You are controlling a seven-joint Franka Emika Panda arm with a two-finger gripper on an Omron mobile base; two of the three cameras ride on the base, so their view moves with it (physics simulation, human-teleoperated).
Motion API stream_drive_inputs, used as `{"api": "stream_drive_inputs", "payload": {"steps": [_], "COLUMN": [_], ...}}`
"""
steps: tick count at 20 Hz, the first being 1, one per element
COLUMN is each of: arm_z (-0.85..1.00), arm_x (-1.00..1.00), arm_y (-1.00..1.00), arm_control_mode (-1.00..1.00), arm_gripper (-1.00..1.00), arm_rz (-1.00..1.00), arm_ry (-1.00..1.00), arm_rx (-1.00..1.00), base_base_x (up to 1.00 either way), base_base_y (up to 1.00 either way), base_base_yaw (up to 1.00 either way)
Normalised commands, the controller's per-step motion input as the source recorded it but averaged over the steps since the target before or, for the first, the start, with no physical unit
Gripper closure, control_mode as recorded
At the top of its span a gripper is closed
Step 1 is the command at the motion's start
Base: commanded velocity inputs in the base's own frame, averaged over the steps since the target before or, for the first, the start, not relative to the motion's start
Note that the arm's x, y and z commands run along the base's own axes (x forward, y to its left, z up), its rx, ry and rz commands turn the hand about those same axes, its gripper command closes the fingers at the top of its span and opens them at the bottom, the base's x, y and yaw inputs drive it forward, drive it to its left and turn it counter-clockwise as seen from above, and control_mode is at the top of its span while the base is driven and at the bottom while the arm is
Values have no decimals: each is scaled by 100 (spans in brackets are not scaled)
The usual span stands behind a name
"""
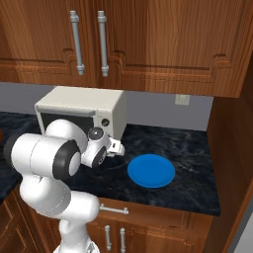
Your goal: Pick up the bagel from the plate, place it on the toaster oven rack, close the door, and set the timer.
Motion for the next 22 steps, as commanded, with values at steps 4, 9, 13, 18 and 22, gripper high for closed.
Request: {"api": "stream_drive_inputs", "payload": {"steps": [4,9,13,18,22], "arm_z": [-17,-9,-1,0,0], "arm_x": [36,43,34,20,21], "arm_y": [-3,-7,-38,-65,-71], "arm_control_mode": [-100,-100,-100,-100,-100], "arm_gripper": [-100,100,100,100,100], "arm_rz": [0,0,0,0,0], "arm_ry": [0,0,0,0,0], "arm_rx": [0,0,2,11,16], "base_base_x": [0,0,0,0,0], "base_base_y": [0,0,0,0,0], "base_base_yaw": [0,0,0,0,0]}}
